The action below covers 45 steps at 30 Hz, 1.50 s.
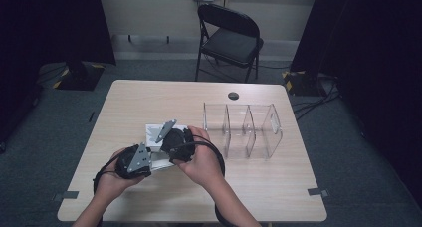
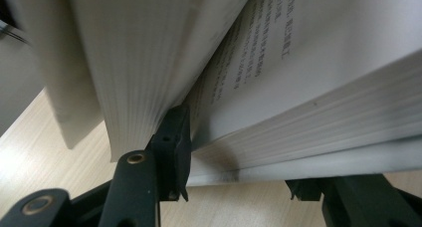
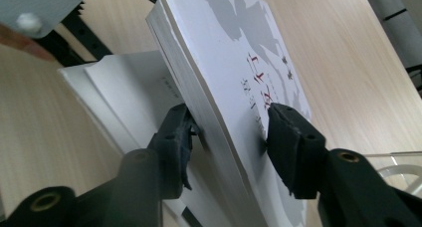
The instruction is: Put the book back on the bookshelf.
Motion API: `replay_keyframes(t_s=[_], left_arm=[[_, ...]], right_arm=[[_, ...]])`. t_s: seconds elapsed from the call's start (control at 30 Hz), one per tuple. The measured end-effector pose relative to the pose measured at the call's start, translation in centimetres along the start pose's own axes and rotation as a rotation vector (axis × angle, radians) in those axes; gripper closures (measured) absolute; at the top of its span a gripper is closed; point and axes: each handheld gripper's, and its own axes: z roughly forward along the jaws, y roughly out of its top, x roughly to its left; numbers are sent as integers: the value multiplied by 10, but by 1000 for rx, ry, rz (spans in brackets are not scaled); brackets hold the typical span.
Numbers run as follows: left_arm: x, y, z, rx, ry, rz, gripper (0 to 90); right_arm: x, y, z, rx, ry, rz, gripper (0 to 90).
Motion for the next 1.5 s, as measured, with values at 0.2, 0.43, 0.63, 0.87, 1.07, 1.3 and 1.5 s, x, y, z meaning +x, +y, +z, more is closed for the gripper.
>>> replay_keyframes(t_s=[0.2, 0.43, 0.63, 0.87, 1.07, 1.3, 1.5], left_arm=[[-4, 3, -1, 33, -7, 47, 522], [3, 5, -9, 36, -39, 10, 544], [6, 9, -12, 52, -57, -8, 553], [14, 14, -19, 70, -85, -37, 575], [22, 19, -28, 94, -90, -57, 624], [34, 23, -30, 118, -100, -75, 660], [35, 22, -33, 108, -120, -87, 672]], right_arm=[[-4, -17, -17, -111, 36, 118, 229], [0, -66, -26, -137, 3, 214, 147], [5, -108, -12, -122, 30, 281, 140], [11, -149, 22, -56, 52, 340, 139], [20, -175, 41, -37, 64, 402, 142], [27, -190, 51, -28, 46, 408, 123], [28, -194, 52, -70, 30, 418, 123]])
